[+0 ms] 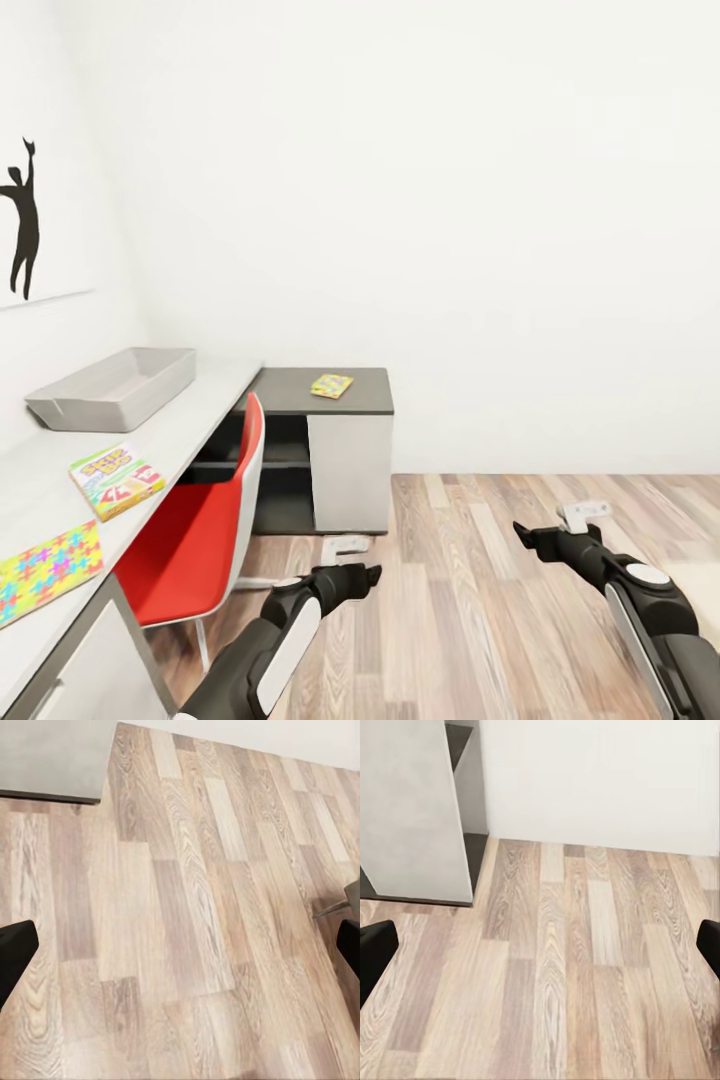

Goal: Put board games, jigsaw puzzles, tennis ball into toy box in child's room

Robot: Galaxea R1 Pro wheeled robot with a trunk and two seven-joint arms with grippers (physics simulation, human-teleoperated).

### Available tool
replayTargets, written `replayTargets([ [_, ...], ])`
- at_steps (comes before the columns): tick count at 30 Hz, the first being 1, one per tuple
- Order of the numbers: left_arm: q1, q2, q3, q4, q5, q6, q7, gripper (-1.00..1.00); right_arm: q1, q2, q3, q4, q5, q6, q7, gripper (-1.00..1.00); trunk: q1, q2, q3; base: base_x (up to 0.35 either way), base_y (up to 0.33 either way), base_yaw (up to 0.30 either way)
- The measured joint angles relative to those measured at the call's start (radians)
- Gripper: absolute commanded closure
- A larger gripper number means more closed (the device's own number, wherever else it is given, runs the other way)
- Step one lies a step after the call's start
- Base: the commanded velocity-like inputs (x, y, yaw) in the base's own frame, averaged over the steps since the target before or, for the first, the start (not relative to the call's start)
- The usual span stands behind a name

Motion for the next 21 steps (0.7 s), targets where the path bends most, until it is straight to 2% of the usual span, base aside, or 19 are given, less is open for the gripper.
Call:
replayTargets([
  [8,0.0,0.009,0.004,-0.004,0.008,0.002,-0.01,-1.0,0.005,0.002,0.006,-0.005,-0.001,-0.017,-0.005,-1.0,0.0,0.0,0.0,0.346,-0.108,-0.029],
  [16,0.0,0.009,0.009,0.013,0.011,0.004,-0.018,-1.0,0.007,0.002,0.001,-0.01,-0.004,-0.017,-0.005,-1.0,0.0,0.0,0.0,0.345,-0.075,-0.254],
  [21,0.0,0.009,0.01,0.026,0.01,0.0,-0.016,-1.0,0.006,0.001,-0.002,-0.009,-0.003,0.008,-0.005,-1.0,0.0,0.0,0.0,0.345,-0.012,-0.29],
])
